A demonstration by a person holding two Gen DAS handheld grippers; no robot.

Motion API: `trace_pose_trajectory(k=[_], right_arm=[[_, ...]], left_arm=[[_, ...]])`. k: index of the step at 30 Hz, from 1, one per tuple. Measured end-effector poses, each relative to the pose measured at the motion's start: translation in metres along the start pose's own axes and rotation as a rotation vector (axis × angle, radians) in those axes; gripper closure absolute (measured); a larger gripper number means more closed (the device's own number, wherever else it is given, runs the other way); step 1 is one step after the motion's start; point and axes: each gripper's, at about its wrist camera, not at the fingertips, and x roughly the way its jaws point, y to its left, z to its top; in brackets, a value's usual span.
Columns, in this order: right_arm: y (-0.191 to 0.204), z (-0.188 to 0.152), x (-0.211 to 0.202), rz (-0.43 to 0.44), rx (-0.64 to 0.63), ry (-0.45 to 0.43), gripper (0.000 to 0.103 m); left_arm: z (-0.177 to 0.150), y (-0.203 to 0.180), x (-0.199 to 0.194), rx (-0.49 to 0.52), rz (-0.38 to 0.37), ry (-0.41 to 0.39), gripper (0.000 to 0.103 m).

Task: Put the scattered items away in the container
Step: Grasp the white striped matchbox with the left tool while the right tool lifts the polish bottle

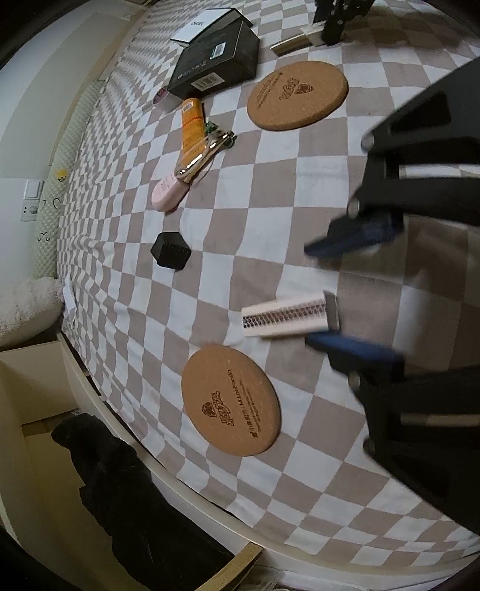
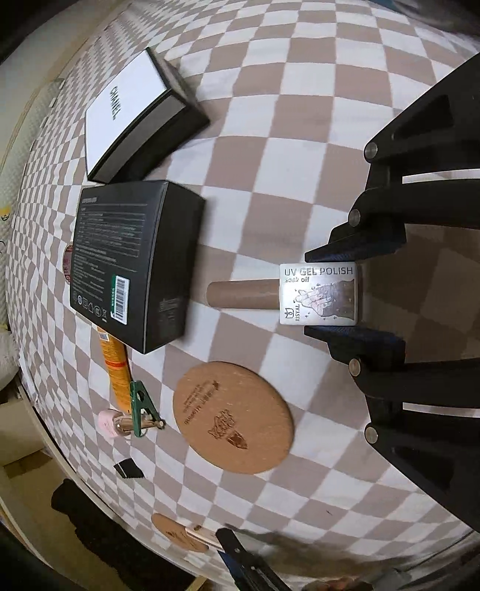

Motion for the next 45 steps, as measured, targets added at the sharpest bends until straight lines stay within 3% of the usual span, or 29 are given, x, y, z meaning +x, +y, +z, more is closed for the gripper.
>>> trace_pose_trajectory(k=[2, 13, 29, 45], right_arm=[[-0.001, -0.003, -0.003, 0.006, 0.004, -0.003, 0.071], [-0.006, -0.036, -0.022, 0.049, -0.014, 0.010, 0.071], [-0.020, -0.078, -0.044, 0.053, -0.004, 0.035, 0.071], [-0.065, -0.087, -0.097, 0.043, 0.110, -0.048, 0.072]], left_arm=[[0.000, 0.000, 0.000, -0.008, 0.000, 0.008, 0.080], [-0.007, 0.002, -0.015, -0.058, -0.045, 0.030, 0.082], [-0.046, -0.042, -0.061, 0.110, -0.193, 0.022, 0.082], [-0.041, -0.100, -0.115, 0.184, -0.270, -0.042, 0.082]])
